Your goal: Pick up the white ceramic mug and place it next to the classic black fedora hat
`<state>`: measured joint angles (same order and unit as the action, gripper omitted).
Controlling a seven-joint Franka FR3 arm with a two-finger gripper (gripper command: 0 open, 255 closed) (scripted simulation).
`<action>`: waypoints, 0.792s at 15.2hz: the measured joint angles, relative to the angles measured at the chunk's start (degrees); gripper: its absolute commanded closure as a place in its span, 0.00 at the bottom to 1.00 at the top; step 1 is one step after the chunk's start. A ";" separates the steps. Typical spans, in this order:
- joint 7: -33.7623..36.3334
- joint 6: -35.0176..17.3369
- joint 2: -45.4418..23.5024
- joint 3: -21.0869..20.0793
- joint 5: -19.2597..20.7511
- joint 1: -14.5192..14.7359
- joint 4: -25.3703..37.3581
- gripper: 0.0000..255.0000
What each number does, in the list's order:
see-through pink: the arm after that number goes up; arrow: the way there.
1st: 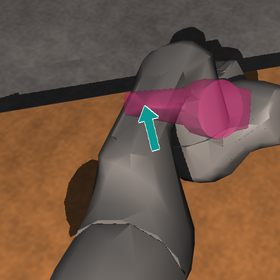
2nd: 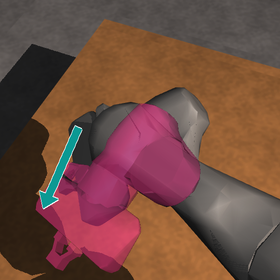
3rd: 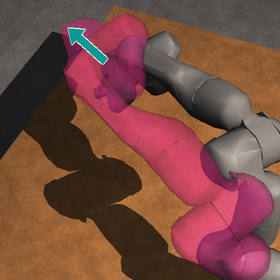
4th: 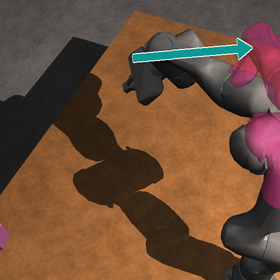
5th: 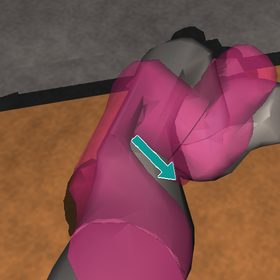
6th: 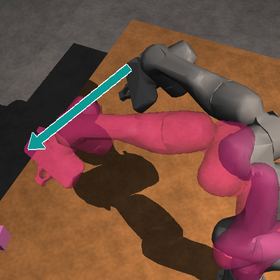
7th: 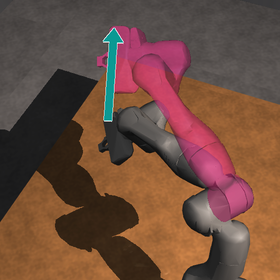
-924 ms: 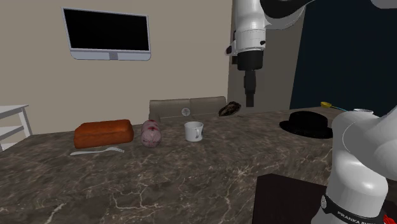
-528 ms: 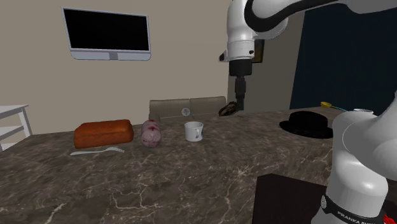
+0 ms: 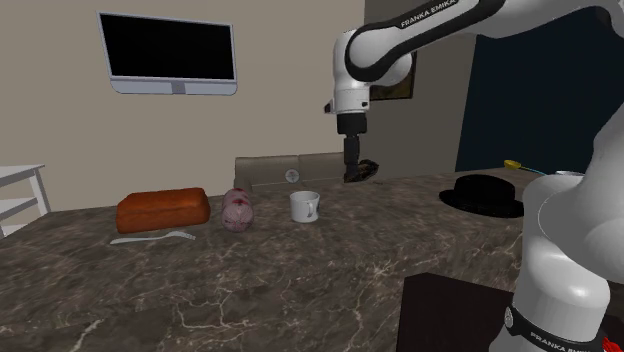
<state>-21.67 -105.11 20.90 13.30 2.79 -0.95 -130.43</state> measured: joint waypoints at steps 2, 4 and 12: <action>-2.07 -2.00 -4.28 1.23 -0.37 -0.04 2.31 0.00; -4.61 -3.84 -8.77 2.63 -0.95 -0.30 5.04 0.00; -14.07 -7.70 -27.21 5.88 -5.91 -2.22 19.24 0.00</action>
<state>-35.74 -112.81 -6.31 19.18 -3.12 -3.17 -111.19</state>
